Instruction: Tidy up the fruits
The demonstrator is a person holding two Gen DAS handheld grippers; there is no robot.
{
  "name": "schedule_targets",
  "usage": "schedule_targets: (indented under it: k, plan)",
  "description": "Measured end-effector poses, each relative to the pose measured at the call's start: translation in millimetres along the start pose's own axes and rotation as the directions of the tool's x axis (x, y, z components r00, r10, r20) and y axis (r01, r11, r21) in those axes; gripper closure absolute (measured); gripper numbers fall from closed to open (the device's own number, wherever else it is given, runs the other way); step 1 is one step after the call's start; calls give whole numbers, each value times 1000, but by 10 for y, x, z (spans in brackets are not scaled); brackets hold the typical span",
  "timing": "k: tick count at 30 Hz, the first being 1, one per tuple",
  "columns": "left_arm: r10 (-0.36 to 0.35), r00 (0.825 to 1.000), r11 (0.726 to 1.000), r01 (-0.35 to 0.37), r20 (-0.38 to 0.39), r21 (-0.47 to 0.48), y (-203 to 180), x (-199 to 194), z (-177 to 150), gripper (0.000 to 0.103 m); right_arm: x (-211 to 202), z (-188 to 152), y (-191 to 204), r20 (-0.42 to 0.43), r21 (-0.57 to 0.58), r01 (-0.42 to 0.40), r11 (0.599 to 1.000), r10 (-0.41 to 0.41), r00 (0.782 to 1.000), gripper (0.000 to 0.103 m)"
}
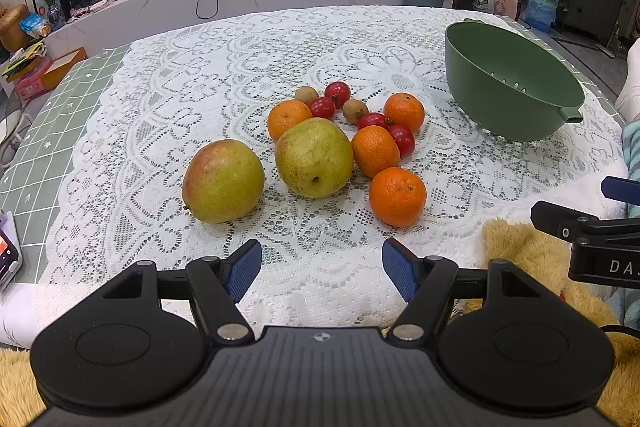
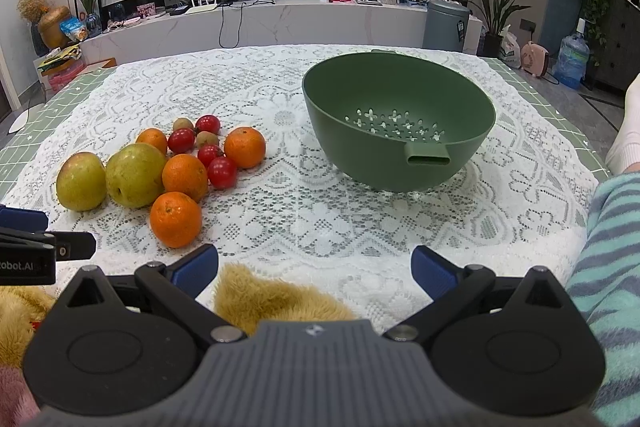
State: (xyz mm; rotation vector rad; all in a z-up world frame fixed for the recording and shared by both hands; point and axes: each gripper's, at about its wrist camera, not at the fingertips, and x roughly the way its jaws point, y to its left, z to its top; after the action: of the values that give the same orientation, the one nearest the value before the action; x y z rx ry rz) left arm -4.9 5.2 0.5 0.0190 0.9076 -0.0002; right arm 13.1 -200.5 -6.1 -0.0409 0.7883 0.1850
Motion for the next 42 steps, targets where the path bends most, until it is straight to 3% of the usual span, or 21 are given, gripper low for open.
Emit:
schedule_targets:
  k: [35, 42]
  plan:
    - [-9, 1000, 1000, 9, -10, -1, 0, 25, 6, 22, 60, -4, -12, -22, 18, -16, 1000, 16, 1000, 4]
    - [7, 999, 998, -4, 43, -63, 211, -39, 147, 22, 22, 39, 99, 68, -20, -90, 996, 91, 994, 4]
